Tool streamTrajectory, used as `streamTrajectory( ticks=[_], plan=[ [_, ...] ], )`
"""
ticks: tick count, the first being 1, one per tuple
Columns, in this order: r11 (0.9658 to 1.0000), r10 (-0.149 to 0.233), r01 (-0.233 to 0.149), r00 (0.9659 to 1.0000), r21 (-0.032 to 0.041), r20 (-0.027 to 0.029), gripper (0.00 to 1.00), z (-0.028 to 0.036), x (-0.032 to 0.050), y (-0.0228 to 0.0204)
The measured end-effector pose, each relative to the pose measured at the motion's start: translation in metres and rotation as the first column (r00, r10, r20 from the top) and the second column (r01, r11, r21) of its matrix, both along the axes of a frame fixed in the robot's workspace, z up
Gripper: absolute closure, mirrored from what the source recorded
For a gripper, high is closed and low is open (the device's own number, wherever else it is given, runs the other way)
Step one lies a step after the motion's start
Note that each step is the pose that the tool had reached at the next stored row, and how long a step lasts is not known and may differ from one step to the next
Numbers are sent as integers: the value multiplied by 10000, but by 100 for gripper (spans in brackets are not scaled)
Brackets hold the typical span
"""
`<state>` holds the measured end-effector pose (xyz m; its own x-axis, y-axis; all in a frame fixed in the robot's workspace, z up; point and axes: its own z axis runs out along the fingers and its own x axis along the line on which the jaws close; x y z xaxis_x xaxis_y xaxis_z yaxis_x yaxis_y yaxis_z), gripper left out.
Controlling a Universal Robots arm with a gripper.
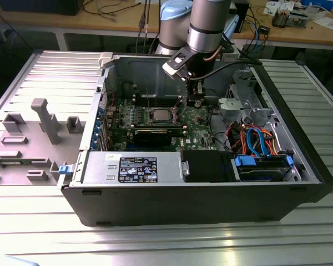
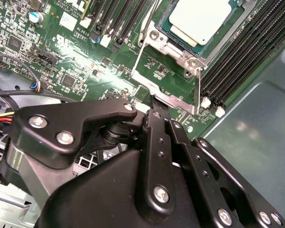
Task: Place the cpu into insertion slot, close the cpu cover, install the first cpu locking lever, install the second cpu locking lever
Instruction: 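Close the cpu cover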
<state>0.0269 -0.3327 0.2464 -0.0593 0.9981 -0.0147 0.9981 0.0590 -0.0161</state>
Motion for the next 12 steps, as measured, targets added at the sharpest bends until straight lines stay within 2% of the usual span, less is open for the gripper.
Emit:
streamTrajectory(
  ticks=[12],
  plan=[
    [10000, 1, -1, 10000, 1, -11, 89, -7, -38, 0]
  ],
)
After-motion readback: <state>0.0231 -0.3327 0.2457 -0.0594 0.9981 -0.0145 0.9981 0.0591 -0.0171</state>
